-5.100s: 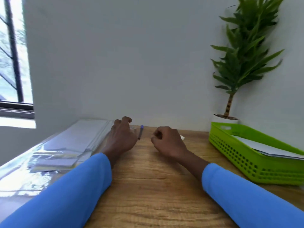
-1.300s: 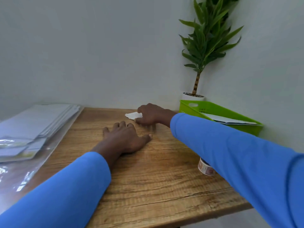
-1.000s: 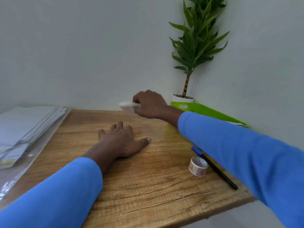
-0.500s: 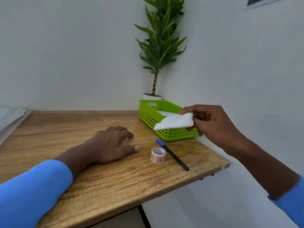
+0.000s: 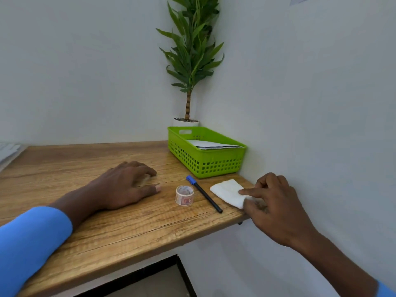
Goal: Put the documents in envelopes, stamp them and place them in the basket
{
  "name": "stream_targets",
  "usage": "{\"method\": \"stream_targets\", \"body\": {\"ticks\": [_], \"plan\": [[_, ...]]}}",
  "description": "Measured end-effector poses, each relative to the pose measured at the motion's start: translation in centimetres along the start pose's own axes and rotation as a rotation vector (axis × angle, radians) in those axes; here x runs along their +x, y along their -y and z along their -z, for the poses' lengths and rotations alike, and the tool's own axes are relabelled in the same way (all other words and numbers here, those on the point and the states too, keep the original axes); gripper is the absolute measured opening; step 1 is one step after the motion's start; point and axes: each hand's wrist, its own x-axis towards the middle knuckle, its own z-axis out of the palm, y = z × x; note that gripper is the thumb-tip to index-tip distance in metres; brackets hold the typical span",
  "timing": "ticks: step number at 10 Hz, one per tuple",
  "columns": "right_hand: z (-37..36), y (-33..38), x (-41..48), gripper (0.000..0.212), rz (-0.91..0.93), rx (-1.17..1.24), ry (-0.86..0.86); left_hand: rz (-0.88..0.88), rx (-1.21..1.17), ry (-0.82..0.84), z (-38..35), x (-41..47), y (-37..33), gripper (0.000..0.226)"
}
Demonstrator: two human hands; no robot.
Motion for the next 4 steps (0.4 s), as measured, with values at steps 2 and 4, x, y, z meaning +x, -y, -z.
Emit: {"method": "stream_targets", "body": {"ticks": [2, 4], "plan": [[-0.8, 1.1, 0.0, 0.075, -0.001, -0.182, 0.099, 0.016, 0.014, -0.004, 0.3, -0.4, -0.2, 0.092], [0.0, 5.4, -1.5, 0.047, 0.222, 0.169, -0.251, 0.091, 0.04, -0.001, 0.9, -2.8, -1.0, 0.092]]}}
